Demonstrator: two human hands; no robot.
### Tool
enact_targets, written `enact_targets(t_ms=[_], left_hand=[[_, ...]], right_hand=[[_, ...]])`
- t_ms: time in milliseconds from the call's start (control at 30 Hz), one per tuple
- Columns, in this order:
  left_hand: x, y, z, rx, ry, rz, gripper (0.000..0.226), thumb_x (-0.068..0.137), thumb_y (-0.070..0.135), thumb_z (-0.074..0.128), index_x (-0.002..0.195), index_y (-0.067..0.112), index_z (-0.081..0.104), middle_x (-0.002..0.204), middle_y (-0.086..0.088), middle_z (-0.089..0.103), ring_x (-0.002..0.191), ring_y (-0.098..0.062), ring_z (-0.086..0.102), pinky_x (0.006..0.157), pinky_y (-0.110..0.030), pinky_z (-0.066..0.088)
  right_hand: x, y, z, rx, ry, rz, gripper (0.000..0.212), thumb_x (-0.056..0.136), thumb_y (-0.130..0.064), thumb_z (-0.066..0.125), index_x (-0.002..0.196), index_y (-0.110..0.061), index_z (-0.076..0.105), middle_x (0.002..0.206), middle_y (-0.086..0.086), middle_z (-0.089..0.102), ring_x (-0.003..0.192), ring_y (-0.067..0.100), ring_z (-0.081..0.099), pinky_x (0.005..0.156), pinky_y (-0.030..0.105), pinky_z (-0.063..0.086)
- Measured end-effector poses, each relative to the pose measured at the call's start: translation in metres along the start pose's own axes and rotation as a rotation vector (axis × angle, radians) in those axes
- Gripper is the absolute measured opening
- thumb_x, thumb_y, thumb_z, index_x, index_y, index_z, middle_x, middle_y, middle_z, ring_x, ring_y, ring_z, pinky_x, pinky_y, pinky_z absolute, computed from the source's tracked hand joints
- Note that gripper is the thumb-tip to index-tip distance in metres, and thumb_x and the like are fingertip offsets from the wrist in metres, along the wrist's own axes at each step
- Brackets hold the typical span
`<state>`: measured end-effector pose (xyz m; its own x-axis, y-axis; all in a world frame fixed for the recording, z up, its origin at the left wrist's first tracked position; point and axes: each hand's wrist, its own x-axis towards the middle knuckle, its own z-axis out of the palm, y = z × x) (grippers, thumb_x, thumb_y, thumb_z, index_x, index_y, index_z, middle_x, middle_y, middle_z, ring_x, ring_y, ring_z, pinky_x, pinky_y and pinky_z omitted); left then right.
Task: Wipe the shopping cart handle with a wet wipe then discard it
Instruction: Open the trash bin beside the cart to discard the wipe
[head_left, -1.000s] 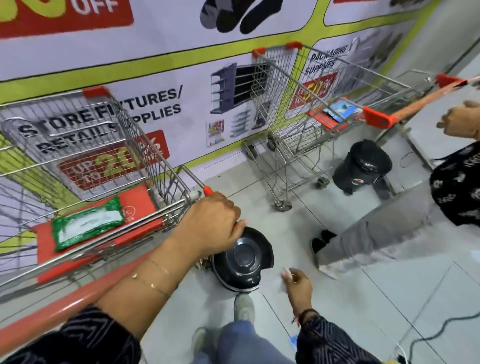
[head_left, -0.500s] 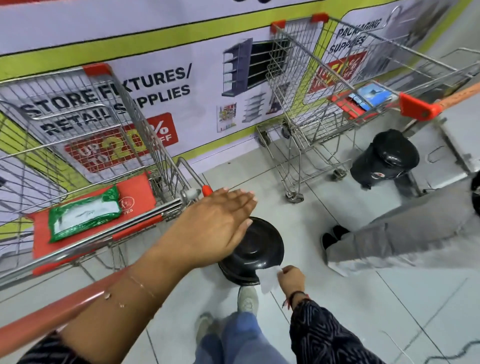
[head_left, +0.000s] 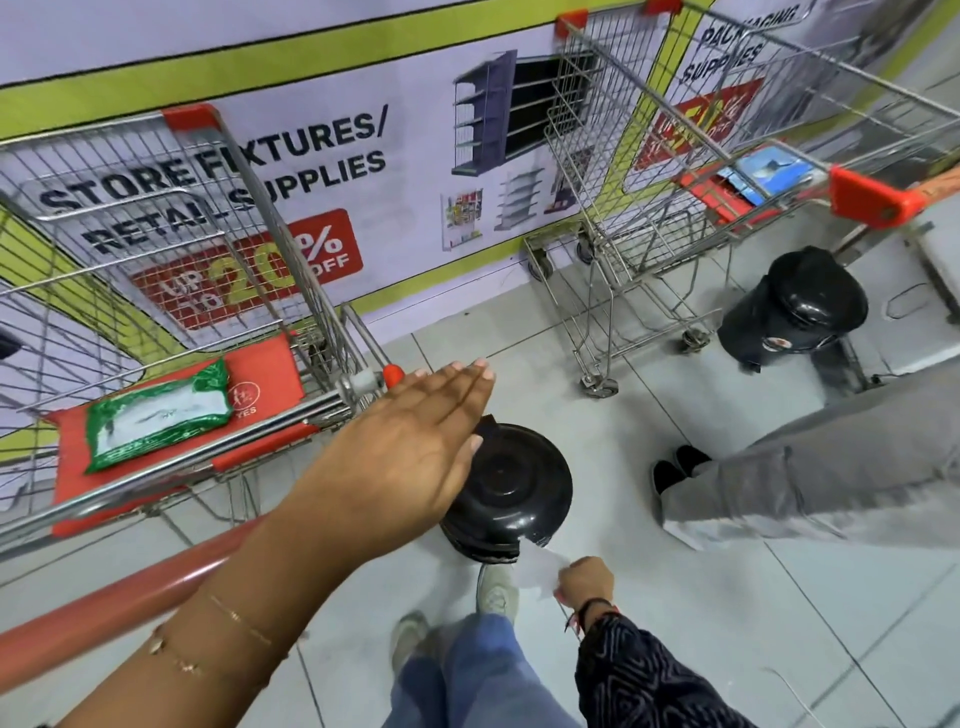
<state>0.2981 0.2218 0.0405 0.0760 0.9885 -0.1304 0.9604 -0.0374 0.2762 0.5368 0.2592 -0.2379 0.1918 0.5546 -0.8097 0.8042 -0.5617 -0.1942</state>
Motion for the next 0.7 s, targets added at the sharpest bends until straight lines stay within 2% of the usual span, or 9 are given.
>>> enact_targets(t_ms=[167, 233, 367, 433, 500, 533, 600, 667, 700], left_hand=[[-0.001, 0.002, -0.002, 0.02, 0.0, -0.002, 0.063, 0.082, 0.044, -0.003, 0.14, 0.02, -0.002, 0.154, 0.0, 0.009, 0.14, -0.013, 0.007, 0.1, -0.019, -0.018], [-0.002, 0.004, -0.003, 0.021, 0.008, 0.002, 0.062, 0.084, 0.043, 0.0, 0.141, 0.018, 0.004, 0.153, -0.003, 0.014, 0.14, -0.016, 0.011, 0.102, -0.025, -0.013], [-0.003, 0.004, -0.002, 0.029, 0.001, -0.002, 0.059, 0.085, 0.04, 0.006, 0.141, 0.019, 0.0, 0.154, -0.002, 0.011, 0.14, -0.014, 0.008, 0.105, -0.023, -0.007], [-0.003, 0.004, -0.003, 0.036, 0.0, -0.002, 0.06, 0.085, 0.042, 0.002, 0.141, 0.019, 0.0, 0.154, -0.002, 0.011, 0.14, -0.014, 0.008, 0.105, -0.023, -0.006], [-0.003, 0.003, -0.004, 0.041, -0.008, 0.009, 0.063, 0.082, 0.044, -0.005, 0.14, 0.02, -0.002, 0.154, -0.001, 0.009, 0.14, -0.013, 0.006, 0.105, -0.023, -0.008], [-0.002, 0.003, -0.004, 0.041, -0.015, 0.011, 0.066, 0.08, 0.045, -0.008, 0.14, 0.02, -0.004, 0.154, 0.0, 0.008, 0.14, -0.011, 0.004, 0.105, -0.023, -0.01], [-0.002, 0.003, -0.004, 0.035, -0.033, 0.004, 0.069, 0.075, 0.047, -0.012, 0.14, 0.021, -0.008, 0.154, 0.001, 0.003, 0.137, -0.006, -0.003, 0.103, -0.022, -0.017], [-0.003, 0.003, -0.004, 0.025, -0.05, -0.006, 0.068, 0.076, 0.047, -0.011, 0.139, 0.021, -0.009, 0.153, 0.002, 0.002, 0.135, -0.005, -0.005, 0.101, -0.024, -0.02], [-0.002, 0.004, -0.005, 0.026, -0.049, -0.011, 0.067, 0.078, 0.046, -0.007, 0.14, 0.02, -0.005, 0.152, 0.001, 0.007, 0.137, -0.009, 0.002, 0.105, -0.028, -0.015]], right_hand=[[-0.004, 0.015, -0.013, 0.082, -0.039, 0.047, 0.031, 0.09, -0.009, 0.045, 0.116, 0.003, 0.058, 0.118, 0.02, 0.064, 0.105, 0.028, 0.064, 0.08, 0.028, 0.054], [-0.007, 0.022, -0.016, 0.08, -0.028, 0.054, 0.032, 0.09, -0.01, 0.044, 0.117, 0.002, 0.058, 0.119, 0.02, 0.063, 0.107, 0.028, 0.063, 0.084, 0.03, 0.054], [-0.014, 0.026, -0.023, 0.057, -0.04, 0.048, 0.033, 0.091, -0.01, 0.043, 0.118, 0.002, 0.056, 0.12, 0.021, 0.062, 0.111, 0.029, 0.061, 0.087, 0.031, 0.052], [-0.017, 0.024, -0.025, 0.031, -0.053, 0.038, 0.033, 0.092, -0.013, 0.043, 0.118, 0.001, 0.057, 0.107, 0.021, 0.064, 0.11, 0.03, 0.062, 0.08, 0.027, 0.051], [-0.017, 0.017, -0.025, 0.023, -0.074, 0.024, 0.032, 0.092, -0.014, 0.043, 0.116, -0.001, 0.059, 0.09, 0.013, 0.056, 0.108, 0.03, 0.063, 0.073, 0.025, 0.047], [-0.017, 0.012, -0.024, 0.021, -0.082, 0.014, 0.028, 0.093, -0.014, 0.043, 0.11, -0.003, 0.062, 0.089, 0.011, 0.053, 0.104, 0.03, 0.064, 0.073, 0.026, 0.048], [-0.015, 0.002, -0.019, 0.024, -0.106, 0.0, 0.019, 0.092, -0.013, 0.044, 0.081, -0.012, 0.059, 0.089, 0.011, 0.052, 0.086, 0.024, 0.061, 0.073, 0.029, 0.051], [-0.009, -0.008, -0.012, 0.068, -0.12, 0.005, 0.03, 0.091, -0.012, 0.048, 0.062, -0.021, 0.046, 0.084, 0.009, 0.054, 0.073, 0.019, 0.054, 0.061, 0.022, 0.048], [-0.005, -0.014, -0.009, 0.093, -0.124, 0.008, 0.033, 0.09, -0.012, 0.049, 0.059, -0.023, 0.043, 0.077, 0.007, 0.055, 0.067, 0.019, 0.054, 0.055, 0.02, 0.046]])
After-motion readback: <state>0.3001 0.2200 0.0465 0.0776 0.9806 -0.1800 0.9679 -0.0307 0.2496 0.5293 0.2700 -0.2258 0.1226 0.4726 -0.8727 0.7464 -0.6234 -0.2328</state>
